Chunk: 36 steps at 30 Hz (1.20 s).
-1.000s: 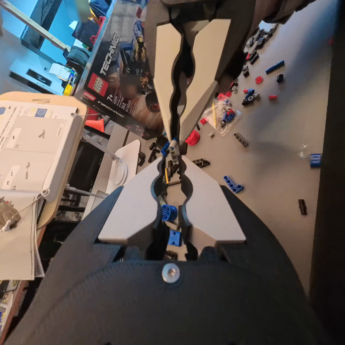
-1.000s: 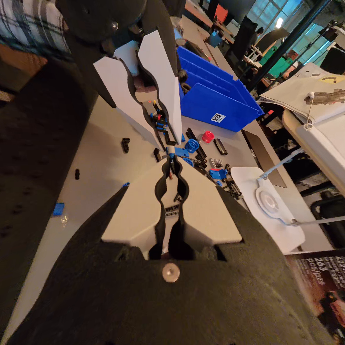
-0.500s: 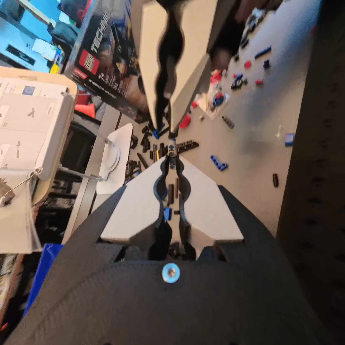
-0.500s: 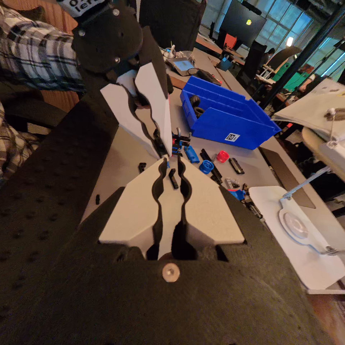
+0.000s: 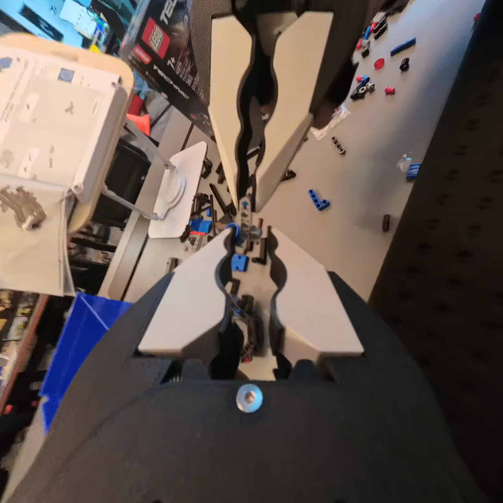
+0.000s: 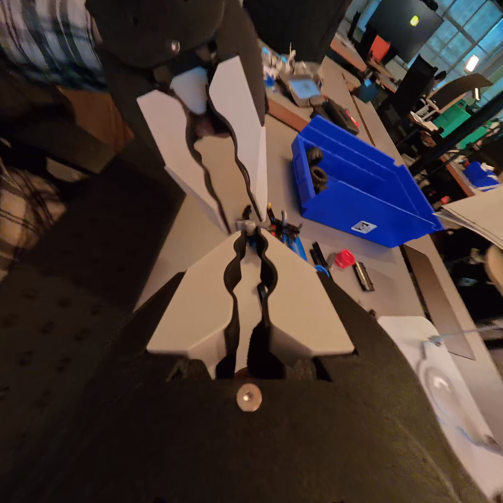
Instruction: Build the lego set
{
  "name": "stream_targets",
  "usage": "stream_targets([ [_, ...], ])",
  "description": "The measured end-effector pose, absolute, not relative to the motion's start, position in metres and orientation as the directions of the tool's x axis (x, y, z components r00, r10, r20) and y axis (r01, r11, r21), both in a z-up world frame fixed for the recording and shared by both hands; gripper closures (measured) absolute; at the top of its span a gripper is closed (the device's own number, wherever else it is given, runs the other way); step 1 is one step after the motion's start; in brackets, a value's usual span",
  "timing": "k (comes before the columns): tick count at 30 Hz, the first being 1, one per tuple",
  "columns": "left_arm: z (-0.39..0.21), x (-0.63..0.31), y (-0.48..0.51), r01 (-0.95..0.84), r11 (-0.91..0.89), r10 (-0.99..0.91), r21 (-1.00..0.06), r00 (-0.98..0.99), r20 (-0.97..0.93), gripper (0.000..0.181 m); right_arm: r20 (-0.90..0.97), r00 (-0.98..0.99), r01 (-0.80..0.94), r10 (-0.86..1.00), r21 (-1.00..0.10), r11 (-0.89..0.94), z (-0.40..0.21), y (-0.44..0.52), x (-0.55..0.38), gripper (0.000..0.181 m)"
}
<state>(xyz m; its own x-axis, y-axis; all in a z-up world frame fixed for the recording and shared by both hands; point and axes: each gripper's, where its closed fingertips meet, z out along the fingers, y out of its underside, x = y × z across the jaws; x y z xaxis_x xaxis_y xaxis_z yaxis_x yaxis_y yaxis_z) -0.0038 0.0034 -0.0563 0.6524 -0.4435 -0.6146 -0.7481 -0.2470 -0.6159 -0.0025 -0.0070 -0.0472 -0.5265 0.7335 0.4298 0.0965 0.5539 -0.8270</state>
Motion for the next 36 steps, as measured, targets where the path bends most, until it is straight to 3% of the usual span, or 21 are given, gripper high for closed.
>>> stream_targets([
  [3,-0.059,-0.008,-0.017,-0.703,-0.245,-0.460,-0.668,0.691,-0.558,0.145,0.354,-0.573,0.055,0.739,-0.884,0.465,-0.035,-0.020,-0.007,0.175],
  [7,-0.047,-0.014,-0.034,-0.589,-0.197,-0.371,-0.784,0.785,-0.496,0.159,0.316,-0.646,0.030,0.695,-0.900,0.436,-0.034,-0.044,-0.014,0.175],
  [14,-0.052,-0.038,-0.055,-0.509,-0.215,-0.300,-0.834,0.847,-0.439,0.167,0.281,-0.712,0.026,0.643,-0.905,0.424,-0.042,-0.071,-0.038,0.175],
  [18,-0.058,-0.063,-0.056,-0.596,-0.275,-0.287,-0.755,0.800,-0.527,0.166,0.342,-0.695,0.039,0.633,-0.861,0.508,-0.050,-0.067,-0.058,0.175],
  [21,-0.068,-0.080,-0.049,-0.639,-0.326,-0.307,-0.697,0.769,-0.561,0.166,0.422,-0.654,0.073,0.628,-0.791,0.608,-0.060,-0.049,-0.075,0.163],
  [24,-0.086,-0.113,-0.042,-0.690,-0.424,-0.313,-0.586,0.719,-0.621,0.166,0.463,-0.644,0.115,0.608,-0.728,0.676,-0.073,-0.030,-0.089,0.166],
  [36,-0.120,-0.136,-0.022,-0.675,-0.483,-0.407,-0.558,0.737,-0.540,0.166,0.465,-0.701,0.131,0.541,-0.662,0.738,-0.103,-0.020,-0.122,0.175],
])
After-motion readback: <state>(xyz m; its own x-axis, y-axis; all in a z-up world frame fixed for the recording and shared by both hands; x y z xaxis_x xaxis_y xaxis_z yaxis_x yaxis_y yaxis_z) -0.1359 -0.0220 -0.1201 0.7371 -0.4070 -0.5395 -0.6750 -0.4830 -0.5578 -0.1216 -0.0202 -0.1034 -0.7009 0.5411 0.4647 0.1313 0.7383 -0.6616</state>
